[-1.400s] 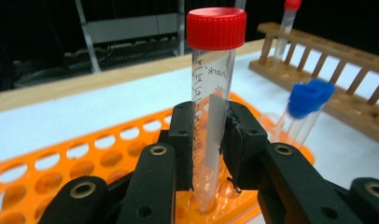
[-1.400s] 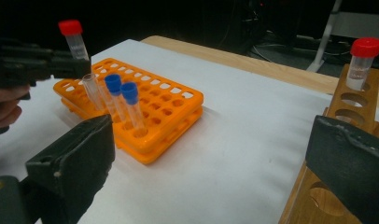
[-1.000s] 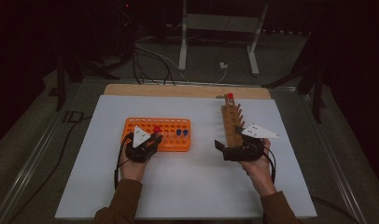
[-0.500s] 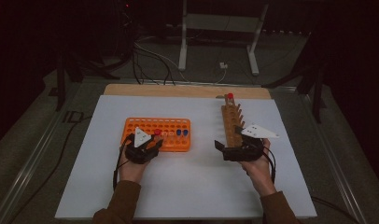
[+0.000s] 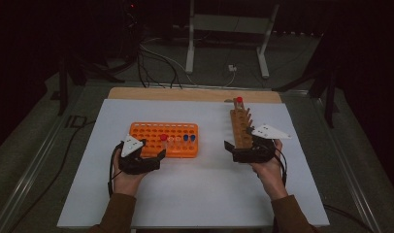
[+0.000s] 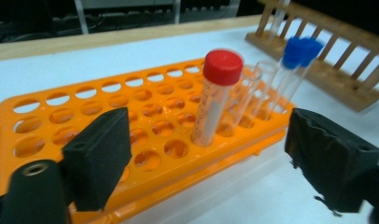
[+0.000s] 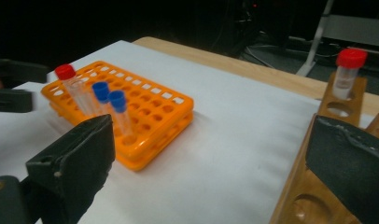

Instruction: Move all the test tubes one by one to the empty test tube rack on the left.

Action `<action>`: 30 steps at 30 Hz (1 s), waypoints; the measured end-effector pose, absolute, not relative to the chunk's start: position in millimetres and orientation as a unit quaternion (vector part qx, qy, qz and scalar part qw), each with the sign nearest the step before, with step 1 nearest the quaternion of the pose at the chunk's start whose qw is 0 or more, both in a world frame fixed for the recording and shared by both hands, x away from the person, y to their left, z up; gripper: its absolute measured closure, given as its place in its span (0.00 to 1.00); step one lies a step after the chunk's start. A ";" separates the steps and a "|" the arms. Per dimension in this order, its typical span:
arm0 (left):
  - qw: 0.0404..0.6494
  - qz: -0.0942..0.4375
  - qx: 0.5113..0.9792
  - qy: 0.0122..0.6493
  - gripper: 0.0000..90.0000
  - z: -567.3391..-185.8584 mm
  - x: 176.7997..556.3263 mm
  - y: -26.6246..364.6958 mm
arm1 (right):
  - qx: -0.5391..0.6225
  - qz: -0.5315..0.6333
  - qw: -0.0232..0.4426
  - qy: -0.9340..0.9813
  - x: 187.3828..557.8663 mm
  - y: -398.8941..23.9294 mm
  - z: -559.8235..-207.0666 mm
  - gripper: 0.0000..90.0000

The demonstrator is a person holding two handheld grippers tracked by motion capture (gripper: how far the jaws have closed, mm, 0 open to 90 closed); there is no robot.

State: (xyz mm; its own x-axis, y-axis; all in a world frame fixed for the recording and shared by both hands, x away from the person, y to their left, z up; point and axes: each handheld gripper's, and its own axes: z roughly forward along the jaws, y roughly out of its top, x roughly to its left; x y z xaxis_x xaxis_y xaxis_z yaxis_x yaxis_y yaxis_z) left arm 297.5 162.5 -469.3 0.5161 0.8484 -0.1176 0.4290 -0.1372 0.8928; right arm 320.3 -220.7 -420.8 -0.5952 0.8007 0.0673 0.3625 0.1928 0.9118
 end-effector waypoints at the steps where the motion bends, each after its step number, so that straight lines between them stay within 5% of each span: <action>1: 0.492 0.213 0.719 0.443 0.10 -468.3 295.0 163.5 | 0.394 0.498 0.222 0.740 321.9 -221.2 -419.2 0.02; 7: 0.514 0.217 0.704 0.439 0.01 -465.1 283.6 169.4 | 0.399 0.496 0.235 0.735 331.9 -223.6 -409.1 0.02; 30: 0.500 0.235 0.705 0.444 0.00 -467.5 280.9 171.8 | 0.430 0.468 0.269 0.724 401.9 -225.8 -394.7 0.02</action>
State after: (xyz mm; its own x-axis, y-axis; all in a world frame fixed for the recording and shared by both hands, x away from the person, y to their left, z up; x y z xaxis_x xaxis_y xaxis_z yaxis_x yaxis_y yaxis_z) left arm 280.9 171.8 -467.5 0.4949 0.8616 -0.1128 0.3909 -0.1048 0.9145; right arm 401.9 -225.8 -394.7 -0.4854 0.8742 0.0122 0.3705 0.1930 0.9086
